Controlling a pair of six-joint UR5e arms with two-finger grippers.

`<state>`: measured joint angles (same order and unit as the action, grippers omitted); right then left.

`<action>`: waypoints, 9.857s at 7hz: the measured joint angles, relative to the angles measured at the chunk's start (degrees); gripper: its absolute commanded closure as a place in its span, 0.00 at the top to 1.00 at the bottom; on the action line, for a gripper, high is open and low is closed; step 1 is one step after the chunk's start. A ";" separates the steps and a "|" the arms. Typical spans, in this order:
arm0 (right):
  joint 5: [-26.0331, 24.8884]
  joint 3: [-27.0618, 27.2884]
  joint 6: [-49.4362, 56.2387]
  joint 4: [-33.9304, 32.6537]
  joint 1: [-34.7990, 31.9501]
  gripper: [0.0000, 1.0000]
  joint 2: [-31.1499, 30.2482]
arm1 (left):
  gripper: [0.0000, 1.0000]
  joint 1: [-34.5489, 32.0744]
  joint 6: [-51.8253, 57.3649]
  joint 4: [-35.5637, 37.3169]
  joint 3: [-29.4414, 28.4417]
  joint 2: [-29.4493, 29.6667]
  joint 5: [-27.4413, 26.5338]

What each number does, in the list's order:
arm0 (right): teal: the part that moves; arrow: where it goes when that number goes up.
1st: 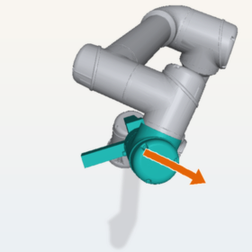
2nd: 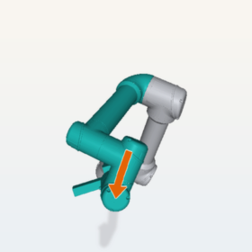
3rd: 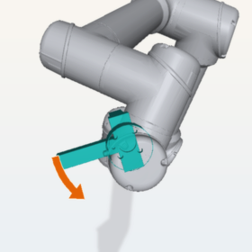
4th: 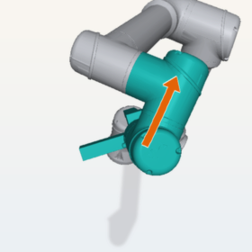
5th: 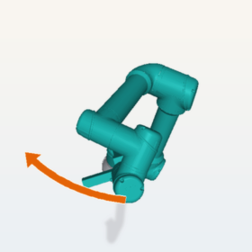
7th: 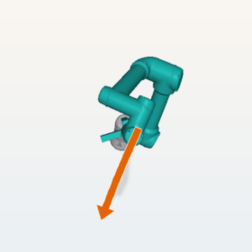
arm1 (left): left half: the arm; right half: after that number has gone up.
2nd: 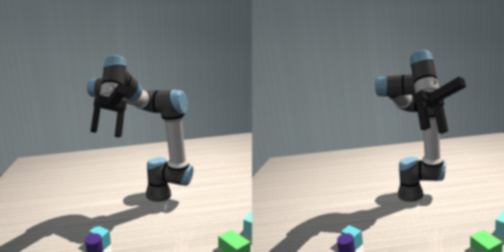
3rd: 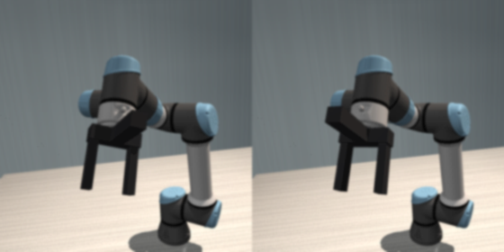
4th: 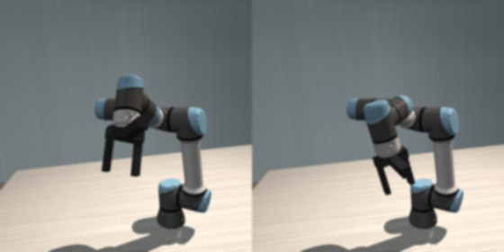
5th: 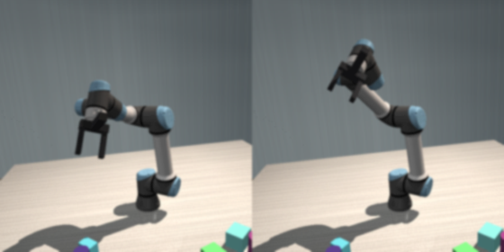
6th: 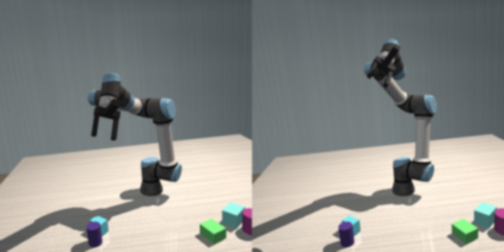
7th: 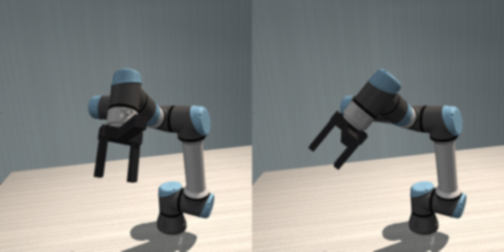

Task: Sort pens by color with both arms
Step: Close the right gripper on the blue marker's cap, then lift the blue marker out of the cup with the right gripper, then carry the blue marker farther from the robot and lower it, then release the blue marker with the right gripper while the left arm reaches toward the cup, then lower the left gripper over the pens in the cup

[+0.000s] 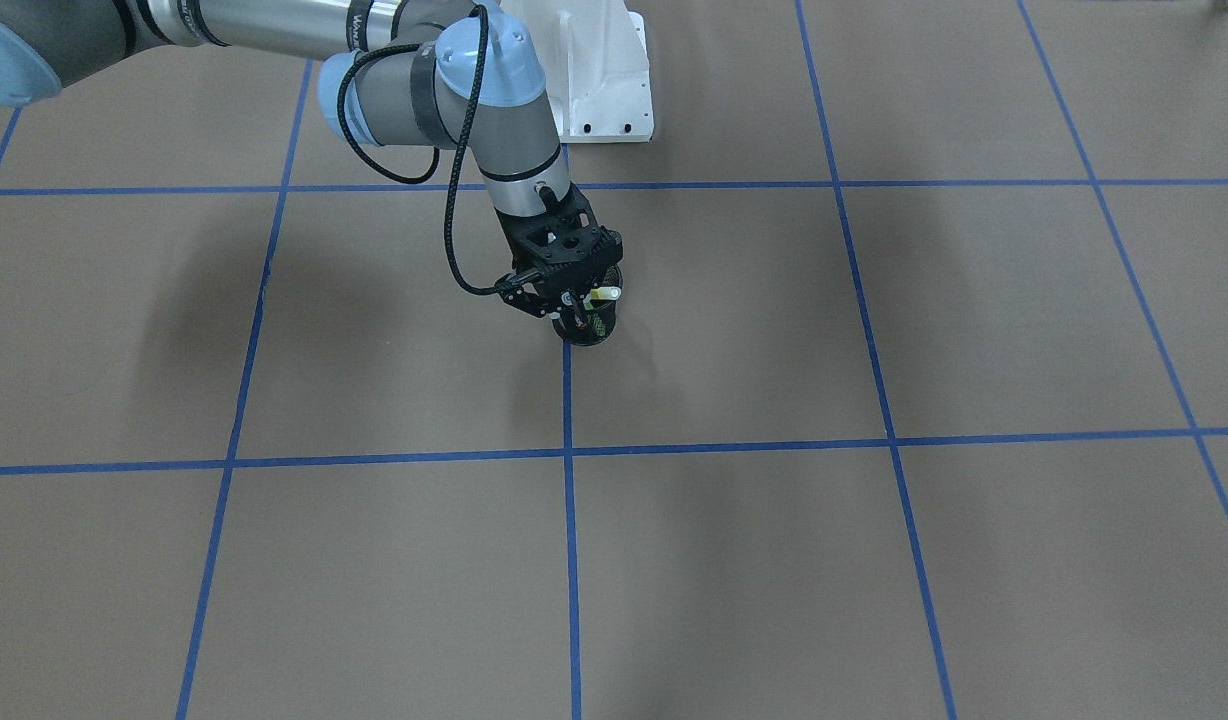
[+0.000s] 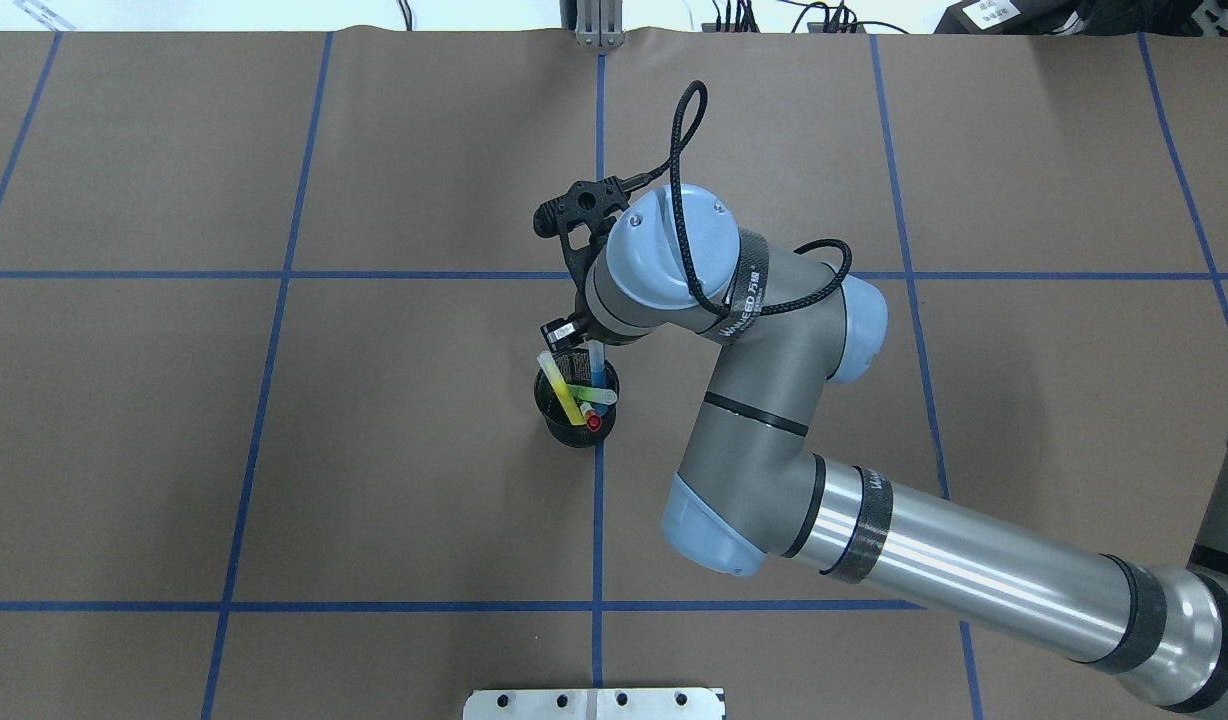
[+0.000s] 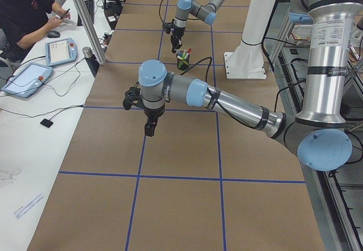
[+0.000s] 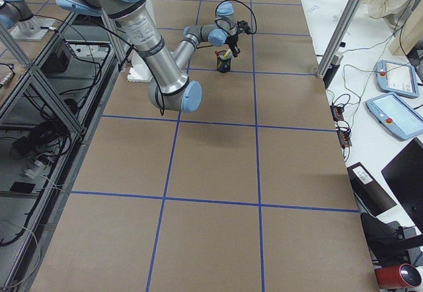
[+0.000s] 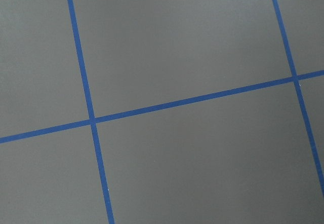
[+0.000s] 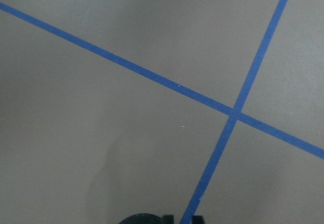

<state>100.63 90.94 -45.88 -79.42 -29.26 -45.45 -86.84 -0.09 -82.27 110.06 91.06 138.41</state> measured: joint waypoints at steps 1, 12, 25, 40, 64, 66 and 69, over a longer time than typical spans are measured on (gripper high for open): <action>0.00 0.04 0.00 0.00 0.00 0.48 0.02 | 0.99 0.00 0.00 0.00 -0.01 0.00 0.01; -0.09 0.67 -6.60 0.89 1.01 0.26 -0.74 | 0.99 0.00 0.00 -0.08 -0.19 -0.01 0.02; 10.05 5.50 -6.36 -3.15 -7.12 0.12 -0.54 | 0.99 0.18 -0.35 -0.03 -0.21 0.19 0.02; 18.44 -18.95 -1.24 -7.03 -14.33 0.12 10.76 | 0.99 13.39 -30.65 -13.07 2.20 4.66 0.09; 34.46 -6.54 13.06 -4.47 -37.49 0.99 -9.11 | 0.99 47.80 -69.74 -11.31 -6.84 36.11 -14.32; 34.52 -6.36 13.56 -4.68 -38.23 0.99 -9.89 | 0.99 51.53 -69.72 -11.10 -9.83 38.51 -16.67; 34.54 -6.31 13.62 -6.29 -38.19 0.99 -9.56 | 0.85 55.54 -70.08 -11.08 -10.18 38.58 -18.87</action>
<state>135.17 84.63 -32.26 -85.70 -67.45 -55.01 -31.30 -70.17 -93.34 99.88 129.65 119.54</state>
